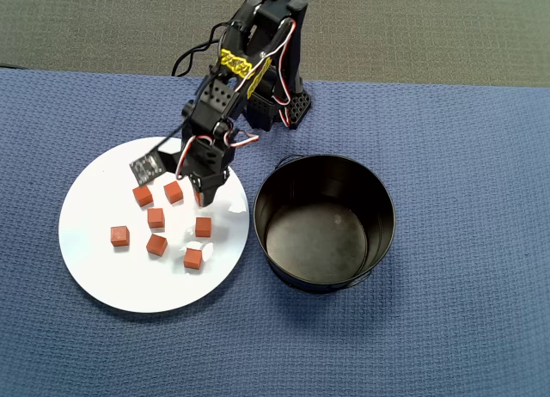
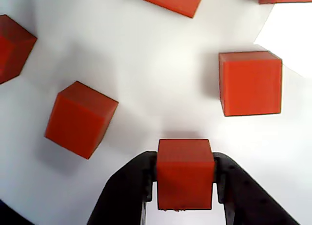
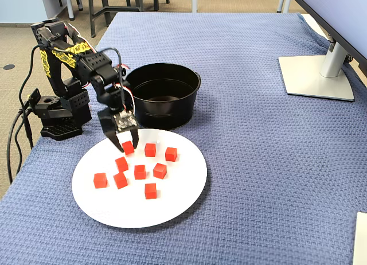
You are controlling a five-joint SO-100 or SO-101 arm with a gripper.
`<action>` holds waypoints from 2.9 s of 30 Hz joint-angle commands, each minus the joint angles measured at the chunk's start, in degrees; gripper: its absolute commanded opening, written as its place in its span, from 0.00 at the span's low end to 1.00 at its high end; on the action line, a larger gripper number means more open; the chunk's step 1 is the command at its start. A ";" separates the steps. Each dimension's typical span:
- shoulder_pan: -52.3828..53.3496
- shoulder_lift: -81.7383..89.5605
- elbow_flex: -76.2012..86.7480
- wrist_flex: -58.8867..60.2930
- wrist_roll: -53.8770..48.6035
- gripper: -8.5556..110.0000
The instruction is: Pick up the red cubes from the white plate and place them in the black recipient
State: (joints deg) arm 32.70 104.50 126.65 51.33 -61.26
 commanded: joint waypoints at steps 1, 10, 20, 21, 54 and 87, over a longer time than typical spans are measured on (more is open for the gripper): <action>-1.93 10.37 -8.53 10.20 8.44 0.07; -17.84 20.13 -30.76 30.15 22.94 0.07; -42.63 12.92 -36.39 36.39 34.45 0.17; -44.12 12.48 -34.89 36.39 33.84 0.28; -1.85 -16.26 -27.33 10.99 22.76 0.21; -7.65 -26.46 -28.21 6.94 20.48 0.19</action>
State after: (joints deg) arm 25.66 77.87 99.49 59.50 -39.81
